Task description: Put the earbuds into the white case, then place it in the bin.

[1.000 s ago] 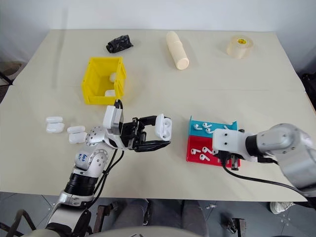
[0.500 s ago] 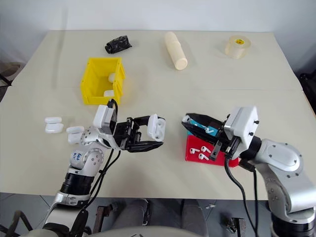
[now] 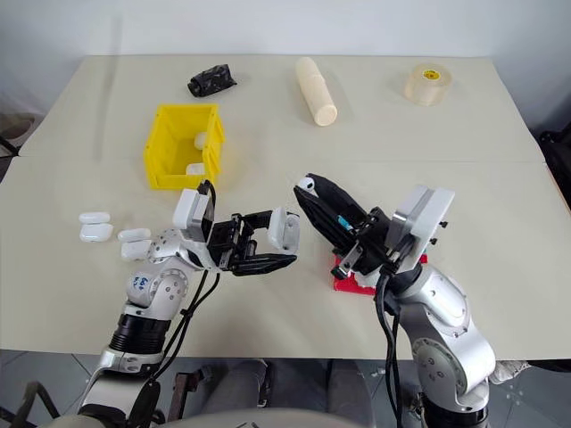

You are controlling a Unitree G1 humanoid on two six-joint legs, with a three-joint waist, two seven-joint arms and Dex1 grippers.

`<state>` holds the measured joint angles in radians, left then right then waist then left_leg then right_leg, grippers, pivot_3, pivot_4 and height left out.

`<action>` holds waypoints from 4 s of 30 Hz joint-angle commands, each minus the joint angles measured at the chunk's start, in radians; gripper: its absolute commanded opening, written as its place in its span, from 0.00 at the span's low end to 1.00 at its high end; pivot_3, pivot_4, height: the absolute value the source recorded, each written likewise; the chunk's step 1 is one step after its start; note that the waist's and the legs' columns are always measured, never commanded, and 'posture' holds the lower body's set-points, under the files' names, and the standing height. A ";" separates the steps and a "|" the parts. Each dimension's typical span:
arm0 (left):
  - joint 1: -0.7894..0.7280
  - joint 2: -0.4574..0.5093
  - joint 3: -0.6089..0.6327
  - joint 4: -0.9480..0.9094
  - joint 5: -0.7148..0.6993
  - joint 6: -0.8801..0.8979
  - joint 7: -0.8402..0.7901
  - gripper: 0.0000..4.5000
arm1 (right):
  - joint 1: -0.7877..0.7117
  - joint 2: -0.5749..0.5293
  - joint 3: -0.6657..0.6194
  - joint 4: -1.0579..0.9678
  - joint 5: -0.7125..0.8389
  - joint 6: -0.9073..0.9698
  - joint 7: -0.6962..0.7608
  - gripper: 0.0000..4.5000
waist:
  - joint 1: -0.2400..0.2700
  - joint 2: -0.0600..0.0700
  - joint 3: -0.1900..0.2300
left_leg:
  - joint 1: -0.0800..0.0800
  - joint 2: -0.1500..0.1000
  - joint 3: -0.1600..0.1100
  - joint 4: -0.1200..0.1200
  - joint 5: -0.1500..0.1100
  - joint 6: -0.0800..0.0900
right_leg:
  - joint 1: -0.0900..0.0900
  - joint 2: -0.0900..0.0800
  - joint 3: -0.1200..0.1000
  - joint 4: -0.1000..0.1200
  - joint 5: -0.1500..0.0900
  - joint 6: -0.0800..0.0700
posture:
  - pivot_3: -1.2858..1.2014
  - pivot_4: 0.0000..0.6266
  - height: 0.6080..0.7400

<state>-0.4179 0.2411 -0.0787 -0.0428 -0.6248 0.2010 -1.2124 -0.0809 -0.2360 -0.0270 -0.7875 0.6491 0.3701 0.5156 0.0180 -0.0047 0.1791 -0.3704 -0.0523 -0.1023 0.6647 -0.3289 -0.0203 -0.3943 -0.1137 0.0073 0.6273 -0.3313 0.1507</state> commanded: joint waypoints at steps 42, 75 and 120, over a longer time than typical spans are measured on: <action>-0.030 -0.045 -0.008 -0.095 -0.039 0.033 0.047 0.63 | 0.086 -0.012 0.144 0.182 -0.036 -0.188 0.101 0.12 | -0.019 0.000 0.000 | 0.000 -0.001 0.000 -0.001 0.000 0.000 | 0.000 0.000 0.000 0.000 0.000 0.000 | 0.52 0.24 1.00; 0.043 0.003 0.011 -0.039 0.012 -0.063 0.012 0.63 | 0.311 -0.410 -0.340 0.180 0.108 -0.153 0.283 0.99 | 0.000 0.000 0.000 | 0.000 -0.002 0.001 -0.001 0.000 0.001 | 0.001 0.000 0.000 -0.002 0.000 0.000 | 0.52 0.24 1.00; 0.053 -0.038 -0.036 -0.026 0.021 -0.105 0.013 0.63 | -0.053 -0.920 0.149 -0.030 -0.094 0.670 0.070 0.99 | 0.008 -0.001 0.000 | -0.003 -0.002 0.000 0.000 -0.001 0.004 | 0.001 -0.002 -0.001 -0.007 0.001 0.003 | 0.52 0.24 1.00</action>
<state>-0.3676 0.2080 -0.1121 -0.0290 -0.6019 0.1065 -1.2017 -0.1210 -1.1642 0.1137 -0.8165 0.5826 1.0502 0.5879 0.0260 -0.0055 0.1796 -0.3735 -0.0542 -0.1021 0.6650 -0.3294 -0.0164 -0.3931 -0.1155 0.0064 0.6204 -0.3298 0.1535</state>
